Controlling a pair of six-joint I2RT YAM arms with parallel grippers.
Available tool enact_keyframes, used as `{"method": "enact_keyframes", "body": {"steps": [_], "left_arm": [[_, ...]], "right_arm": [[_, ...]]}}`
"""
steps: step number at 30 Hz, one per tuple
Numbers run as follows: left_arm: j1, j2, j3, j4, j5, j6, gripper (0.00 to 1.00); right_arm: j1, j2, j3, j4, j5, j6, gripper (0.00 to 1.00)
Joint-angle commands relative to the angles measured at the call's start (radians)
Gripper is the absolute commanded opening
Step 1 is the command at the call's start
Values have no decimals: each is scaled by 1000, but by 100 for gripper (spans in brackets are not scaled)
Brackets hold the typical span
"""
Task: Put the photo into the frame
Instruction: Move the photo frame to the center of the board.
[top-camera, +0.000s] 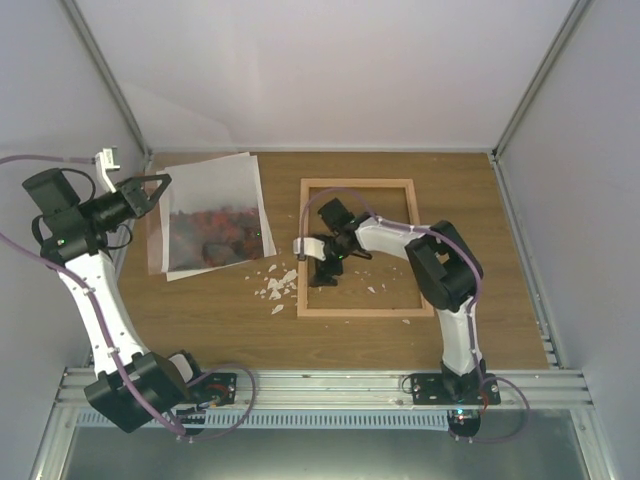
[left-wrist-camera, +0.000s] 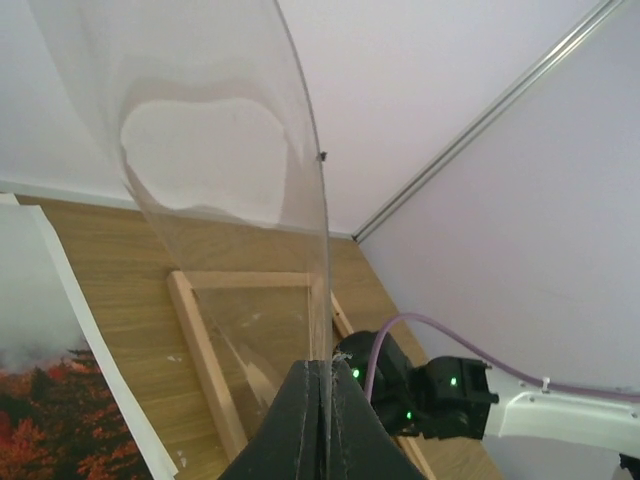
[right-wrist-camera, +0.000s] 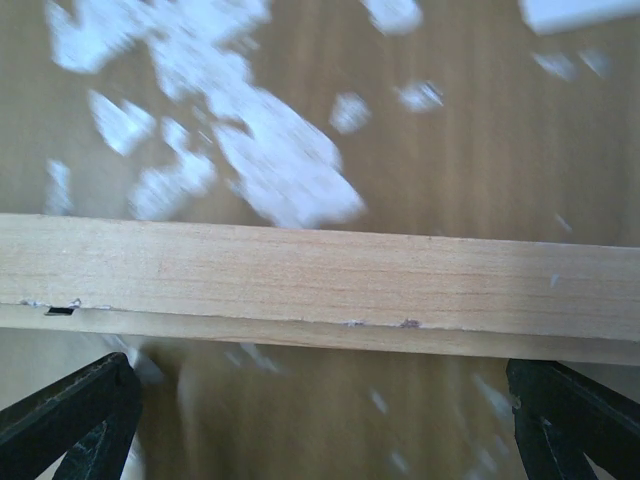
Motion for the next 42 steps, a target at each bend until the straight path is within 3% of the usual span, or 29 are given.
{"method": "enact_keyframes", "body": {"steps": [1,6,11,19,24,28,31,35,39,42], "left_arm": [[-1,11,20,66,32,-34,0],[-2,10,3,103,51,-72,0],[-39,-2,-6,128,56,-93,0],[-242,-65,-104,315,-34,-257,0],[-420,-58,-140,430,-95,-364,0],[-568,-34,-213,589,-166,-523,0],[-673,6,-235,727,-232,-598,0],[-772,62,-243,791,-309,-629,0],[-814,120,-306,863,-325,-711,0],[-808,155,-298,845,-329,-679,0]], "right_arm": [[120,25,-35,-14,-33,20,100],[191,27,26,3,-100,132,100],[131,-28,107,-16,-243,267,100],[-135,-287,4,-89,-287,382,100],[-400,-376,-17,-232,-206,260,100],[-604,-322,30,-351,-206,167,100],[-735,-240,113,-477,-370,161,96],[-804,-171,137,-510,-448,239,90],[-810,-164,73,-438,-386,339,80],[-795,-197,30,-390,-295,353,77]]}}
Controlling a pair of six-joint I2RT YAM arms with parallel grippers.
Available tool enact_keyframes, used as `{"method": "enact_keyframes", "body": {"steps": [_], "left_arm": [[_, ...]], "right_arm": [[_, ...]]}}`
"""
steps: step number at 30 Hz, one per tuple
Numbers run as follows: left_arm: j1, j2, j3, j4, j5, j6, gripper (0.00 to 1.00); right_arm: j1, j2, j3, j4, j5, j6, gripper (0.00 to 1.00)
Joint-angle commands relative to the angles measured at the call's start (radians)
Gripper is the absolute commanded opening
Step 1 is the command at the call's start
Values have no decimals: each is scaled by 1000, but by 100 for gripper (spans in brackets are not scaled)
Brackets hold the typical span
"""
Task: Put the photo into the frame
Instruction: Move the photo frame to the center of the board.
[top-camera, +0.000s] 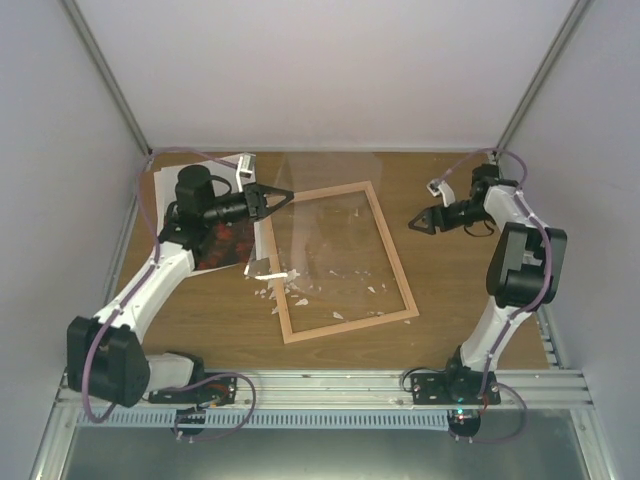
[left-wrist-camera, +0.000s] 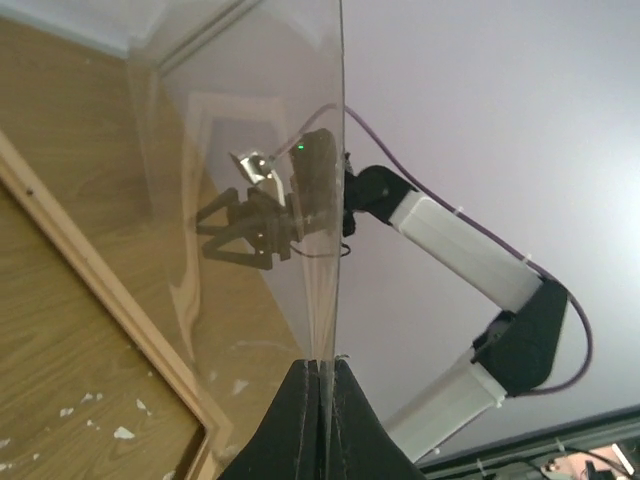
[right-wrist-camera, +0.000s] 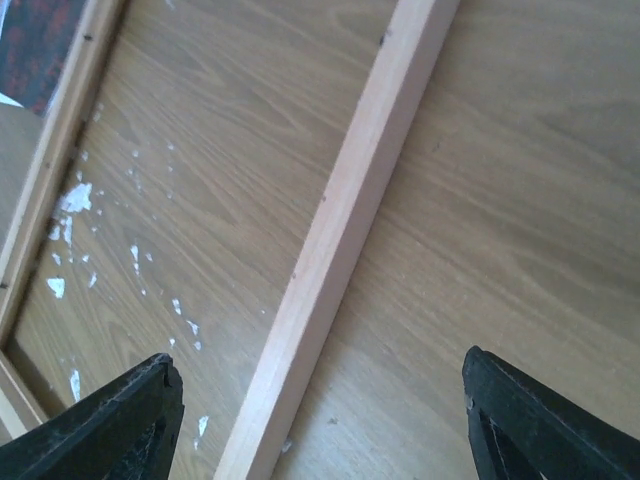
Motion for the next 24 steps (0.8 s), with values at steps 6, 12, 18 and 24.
{"method": "enact_keyframes", "body": {"steps": [6,12,18,24], "left_arm": [[77,30,91,108,-35,13,0],[264,10,209,33,-14,-6,0],[456,-35,198,25,5,-65,0],[545,-60,175,51,13,-121,0]], "right_arm": [[155,-194,-149,312,161,31,81],[360,-73,-27,455,249,-54,91],[498,194,310,424,306,-142,96],[598,456,647,308,432,-181,97]]}}
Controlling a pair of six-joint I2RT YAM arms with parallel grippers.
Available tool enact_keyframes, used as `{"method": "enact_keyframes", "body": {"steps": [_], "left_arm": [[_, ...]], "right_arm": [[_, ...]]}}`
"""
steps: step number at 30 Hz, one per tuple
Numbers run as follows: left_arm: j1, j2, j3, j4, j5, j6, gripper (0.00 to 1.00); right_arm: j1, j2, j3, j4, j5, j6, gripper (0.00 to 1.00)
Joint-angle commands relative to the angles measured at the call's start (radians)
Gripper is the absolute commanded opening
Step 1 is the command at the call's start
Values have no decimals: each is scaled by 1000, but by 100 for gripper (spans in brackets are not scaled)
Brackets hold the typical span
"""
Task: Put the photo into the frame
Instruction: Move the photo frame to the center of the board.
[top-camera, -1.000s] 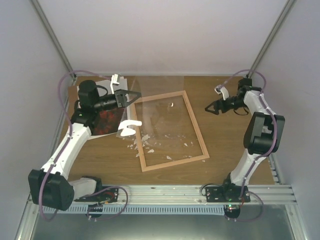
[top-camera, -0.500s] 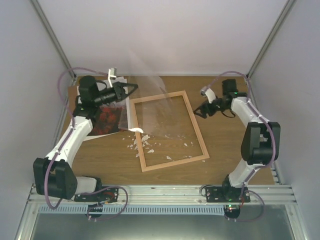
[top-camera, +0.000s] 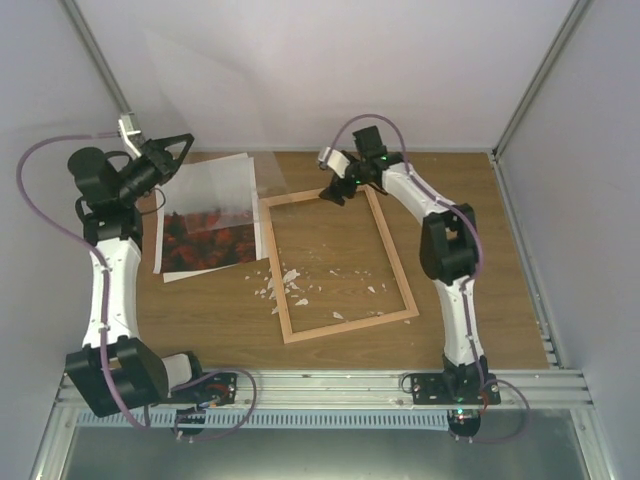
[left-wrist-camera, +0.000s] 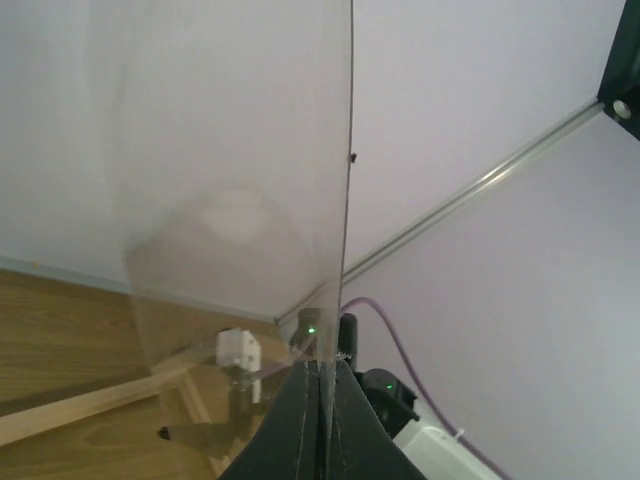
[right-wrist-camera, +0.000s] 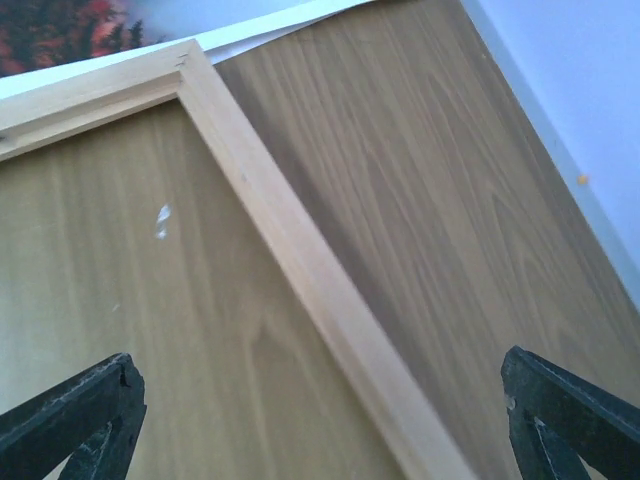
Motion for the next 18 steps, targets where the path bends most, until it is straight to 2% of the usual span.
{"method": "enact_keyframes", "body": {"steps": [1,7,18], "left_arm": [[45,-37,-16,56,25,-49,0],[69,-40,-23,82,23,-54,0],[72,-51,-65,118,19,-74,0]], "right_arm": [[73,144,160,-73,134,-71,97],[97,256,233,-70,206,-89,97],[84,373,298,13,281,-1,95]]}}
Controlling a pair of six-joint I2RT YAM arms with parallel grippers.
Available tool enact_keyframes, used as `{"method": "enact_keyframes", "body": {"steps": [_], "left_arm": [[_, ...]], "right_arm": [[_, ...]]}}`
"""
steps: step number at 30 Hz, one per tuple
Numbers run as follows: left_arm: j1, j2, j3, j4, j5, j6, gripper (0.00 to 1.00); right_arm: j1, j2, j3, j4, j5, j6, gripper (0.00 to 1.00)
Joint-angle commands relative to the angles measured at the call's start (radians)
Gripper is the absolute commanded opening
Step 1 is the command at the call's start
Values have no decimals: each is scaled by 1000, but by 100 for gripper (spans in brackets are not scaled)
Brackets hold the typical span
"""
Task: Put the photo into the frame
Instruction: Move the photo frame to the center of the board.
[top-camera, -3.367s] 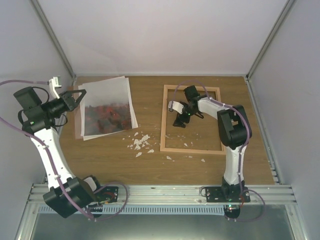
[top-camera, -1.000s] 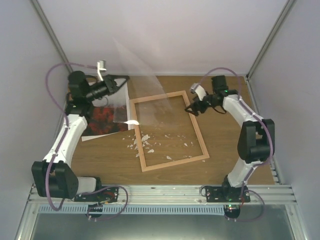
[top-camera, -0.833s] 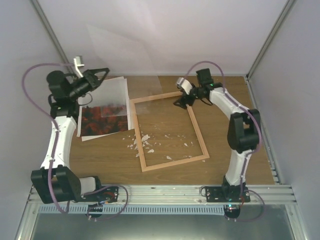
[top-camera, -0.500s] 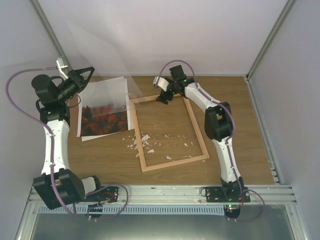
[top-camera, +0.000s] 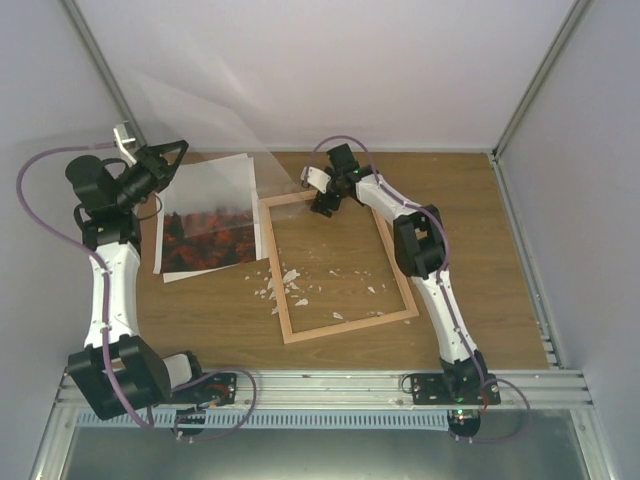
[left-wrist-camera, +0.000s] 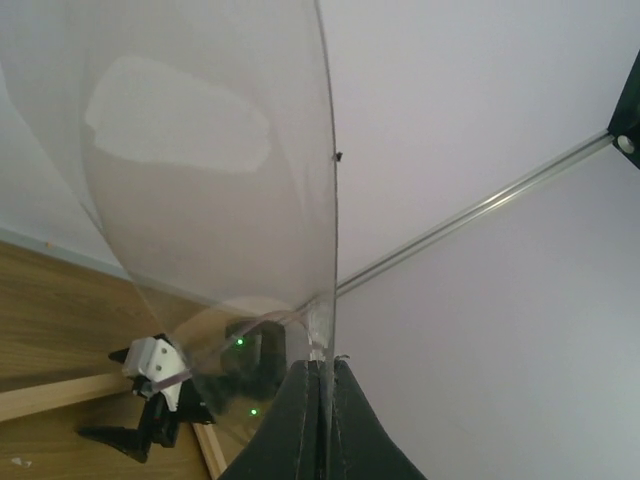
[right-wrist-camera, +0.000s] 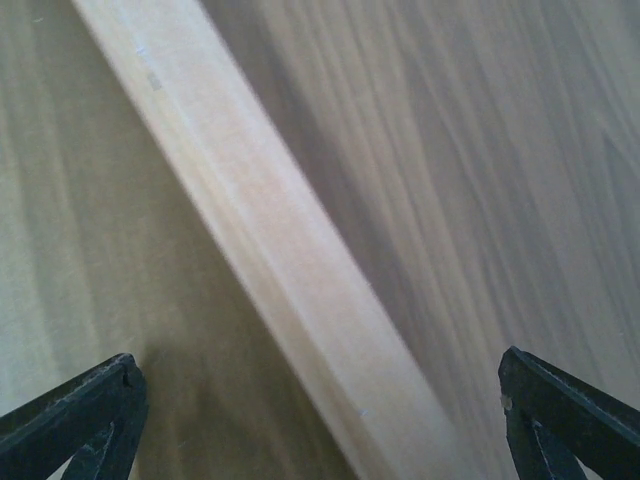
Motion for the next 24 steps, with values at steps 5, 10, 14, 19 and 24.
{"method": "enact_keyframes", "body": {"steps": [5,10,14,19,24], "left_arm": [[12,-36,-1,86,8,-5,0],[14,-36,-6,91,8,-9,0],[14,-36,-16,92,10,-9,0],[14,-34,-37,101,28,-26,0],[-21,-33,-48,91,69,1,0]], "right_arm": [[-50,124,145,29,99,143,76],[-100,145,153,48,158,243,66],[-128,145,169,29,135,292,63],[-130,91,157,-30,2,320,78],[-153,-156,46,-54,-171,407,93]]}}
